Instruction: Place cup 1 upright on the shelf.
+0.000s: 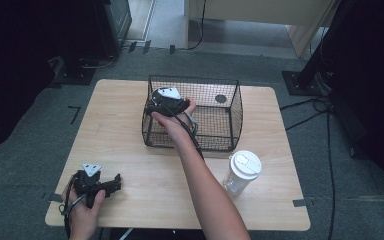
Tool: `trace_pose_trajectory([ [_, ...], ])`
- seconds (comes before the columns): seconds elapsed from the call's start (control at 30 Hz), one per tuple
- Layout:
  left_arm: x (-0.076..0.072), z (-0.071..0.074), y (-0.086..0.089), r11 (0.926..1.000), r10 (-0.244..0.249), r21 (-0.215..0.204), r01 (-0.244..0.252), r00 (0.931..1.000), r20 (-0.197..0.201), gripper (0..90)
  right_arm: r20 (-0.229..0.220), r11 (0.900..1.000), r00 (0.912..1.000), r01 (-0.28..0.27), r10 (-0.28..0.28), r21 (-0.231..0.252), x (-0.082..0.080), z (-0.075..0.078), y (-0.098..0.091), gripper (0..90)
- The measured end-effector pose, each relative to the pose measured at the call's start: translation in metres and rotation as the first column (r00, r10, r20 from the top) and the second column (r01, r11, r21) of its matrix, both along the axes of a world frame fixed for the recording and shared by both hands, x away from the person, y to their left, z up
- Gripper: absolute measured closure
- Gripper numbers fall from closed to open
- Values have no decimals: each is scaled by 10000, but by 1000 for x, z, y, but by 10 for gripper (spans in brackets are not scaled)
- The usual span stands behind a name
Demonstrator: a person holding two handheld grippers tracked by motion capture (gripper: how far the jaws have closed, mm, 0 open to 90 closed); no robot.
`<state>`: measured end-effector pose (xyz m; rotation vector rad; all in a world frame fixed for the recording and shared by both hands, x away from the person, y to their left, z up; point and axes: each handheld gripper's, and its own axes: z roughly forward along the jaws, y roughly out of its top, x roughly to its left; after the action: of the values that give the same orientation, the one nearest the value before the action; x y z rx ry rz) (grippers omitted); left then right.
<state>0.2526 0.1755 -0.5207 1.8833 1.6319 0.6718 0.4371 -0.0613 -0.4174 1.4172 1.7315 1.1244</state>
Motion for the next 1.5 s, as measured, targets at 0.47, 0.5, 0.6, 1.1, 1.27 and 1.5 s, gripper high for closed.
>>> trace_pose_trajectory([
  [0.47,0,0,0,10000,9,-14,-9,10000,3,0,-25,9993,9994,348,-348,-120,20,5,-2,70],
  [0.5,0,0,0,10000,9,-14,-9,10000,2,0,-22,9991,9992,389,-390,-174,22,5,-3,70],
  [0.6,0,0,0,10000,15,-16,-15,10000,12,0,-6,9983,9985,543,-543,-202,30,1,-8,70],
  [1.1,0,0,0,10000,6,-5,-6,10000,9,0,266,9978,9990,382,-368,-541,53,-22,-15,70],
  [1.27,-1,0,0,10000,4,-39,-4,10000,15,0,344,9982,9986,420,-405,-437,56,-23,-13,69],
  [1.5,-1,0,0,10000,-9,-40,9,10000,11,0,383,9984,9987,365,-348,-442,55,-24,-9,69],
])
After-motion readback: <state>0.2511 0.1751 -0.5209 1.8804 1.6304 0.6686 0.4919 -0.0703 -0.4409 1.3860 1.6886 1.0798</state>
